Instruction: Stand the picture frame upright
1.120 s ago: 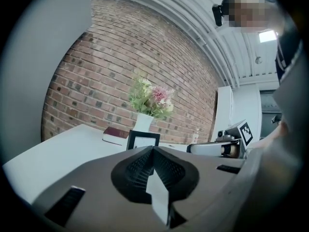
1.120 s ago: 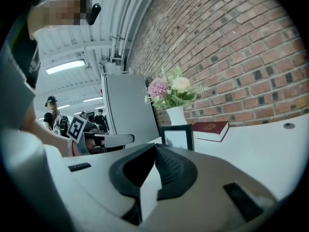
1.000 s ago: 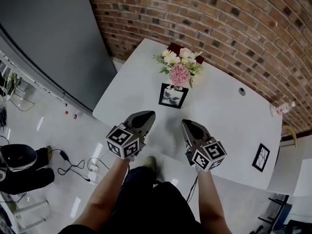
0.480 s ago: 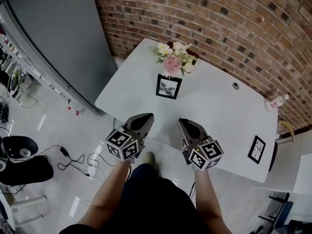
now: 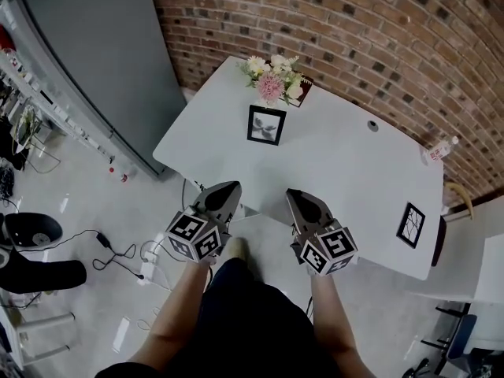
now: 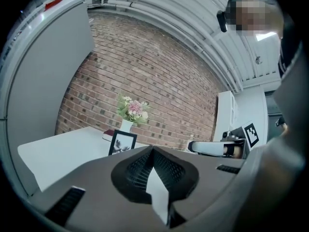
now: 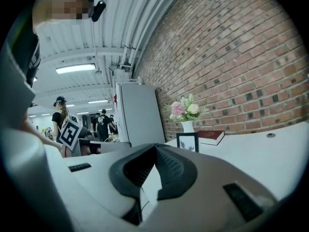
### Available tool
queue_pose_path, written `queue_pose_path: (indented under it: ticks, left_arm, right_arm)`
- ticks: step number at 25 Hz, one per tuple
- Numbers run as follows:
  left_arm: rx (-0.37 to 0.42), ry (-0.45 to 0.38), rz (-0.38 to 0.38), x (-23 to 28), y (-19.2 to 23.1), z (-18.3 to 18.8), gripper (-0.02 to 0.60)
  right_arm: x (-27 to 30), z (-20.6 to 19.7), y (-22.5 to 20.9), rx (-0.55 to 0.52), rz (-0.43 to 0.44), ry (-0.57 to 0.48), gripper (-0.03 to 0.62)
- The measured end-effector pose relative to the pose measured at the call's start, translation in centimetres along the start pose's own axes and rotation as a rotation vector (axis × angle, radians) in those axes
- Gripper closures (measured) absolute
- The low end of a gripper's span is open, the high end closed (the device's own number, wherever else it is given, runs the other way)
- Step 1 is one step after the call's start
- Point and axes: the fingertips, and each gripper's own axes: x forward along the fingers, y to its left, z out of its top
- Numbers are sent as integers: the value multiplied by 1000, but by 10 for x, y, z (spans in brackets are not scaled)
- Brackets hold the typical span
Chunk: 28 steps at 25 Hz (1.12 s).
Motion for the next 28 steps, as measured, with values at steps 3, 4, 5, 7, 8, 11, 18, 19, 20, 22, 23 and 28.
queue_pose_path:
  ticks: [3,4,5,7,8,11,18,19,20,22,23,28]
  left_arm:
    - [6,-4,4,-13,-11,-2,581]
    - [9,-5,4,-17,-15,-4,581]
    - [12,-7,5,-21,-19,-6,581]
    - [16,-10,7,-30,-26,-9,581]
    - [16,-11,8,-34,-29,-10,581]
    - [18,-13,8,-47,-39,-12,581]
    - [33,-30,17,-73,-58,-11,581]
    - [35,-32,19,-77,-59,-11,581]
    - [37,-34,21,-81,-61,-11,581]
    - [39,-39,28,-89,-63,-9,581]
    - [40,-43,32,-92,-65,-8,581]
    - [32,-51,52,-112,-73,-15,581]
  right_arm:
    - [-14,0,9,0,-5,-12,589]
    - [-18,-1,13,-2,-7,-15,589]
    - [-23,-3,16,-4,-8,-17,590]
    - [-31,-6,23,-6,-9,-18,589]
    - [-35,-8,27,-6,-10,-18,590]
    - [-46,-11,39,-10,-12,-17,591]
    - [-68,-13,59,-22,-3,-23,591]
    - [-70,-13,63,-24,-2,-24,591]
    - [-72,-13,66,-26,0,-26,591]
    - [-75,-13,74,-30,7,-28,591]
    - [-76,-13,77,-32,11,-28,591]
    - [-87,-21,91,-46,25,-12,591]
